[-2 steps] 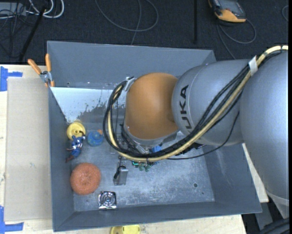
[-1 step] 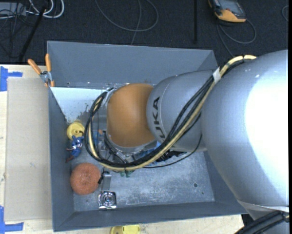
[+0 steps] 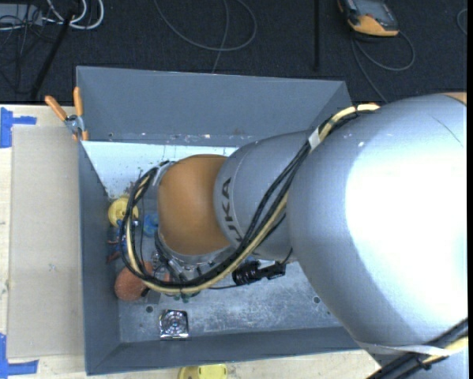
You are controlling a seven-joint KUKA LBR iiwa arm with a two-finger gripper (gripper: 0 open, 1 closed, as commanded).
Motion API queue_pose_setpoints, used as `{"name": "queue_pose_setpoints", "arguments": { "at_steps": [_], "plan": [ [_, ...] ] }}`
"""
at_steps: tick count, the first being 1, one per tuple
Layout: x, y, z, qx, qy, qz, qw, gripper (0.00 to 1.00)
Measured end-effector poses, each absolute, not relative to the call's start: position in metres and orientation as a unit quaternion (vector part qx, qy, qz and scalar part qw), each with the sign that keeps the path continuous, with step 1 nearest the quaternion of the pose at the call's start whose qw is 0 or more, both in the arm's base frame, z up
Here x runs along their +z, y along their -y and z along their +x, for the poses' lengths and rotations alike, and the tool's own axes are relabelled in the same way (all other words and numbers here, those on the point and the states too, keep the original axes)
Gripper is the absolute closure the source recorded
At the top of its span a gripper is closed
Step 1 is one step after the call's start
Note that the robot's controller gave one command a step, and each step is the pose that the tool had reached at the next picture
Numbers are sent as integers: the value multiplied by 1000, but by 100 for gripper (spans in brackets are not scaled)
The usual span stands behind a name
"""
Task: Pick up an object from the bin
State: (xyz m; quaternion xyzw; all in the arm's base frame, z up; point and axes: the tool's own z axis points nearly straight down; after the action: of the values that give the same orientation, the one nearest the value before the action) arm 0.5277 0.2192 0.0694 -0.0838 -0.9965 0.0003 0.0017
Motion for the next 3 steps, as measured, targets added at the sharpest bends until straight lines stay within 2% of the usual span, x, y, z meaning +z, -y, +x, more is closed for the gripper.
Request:
{"name": "queue_pose_setpoints", "arguments": {
  "at_steps": [1,2,3],
  "plan": [
    [69,-219,528,0,996,-85,2,0],
    [69,-219,528,0,996,-85,1,0],
    [69,-226,532,0,998,-61,0,100]
  ]
}}
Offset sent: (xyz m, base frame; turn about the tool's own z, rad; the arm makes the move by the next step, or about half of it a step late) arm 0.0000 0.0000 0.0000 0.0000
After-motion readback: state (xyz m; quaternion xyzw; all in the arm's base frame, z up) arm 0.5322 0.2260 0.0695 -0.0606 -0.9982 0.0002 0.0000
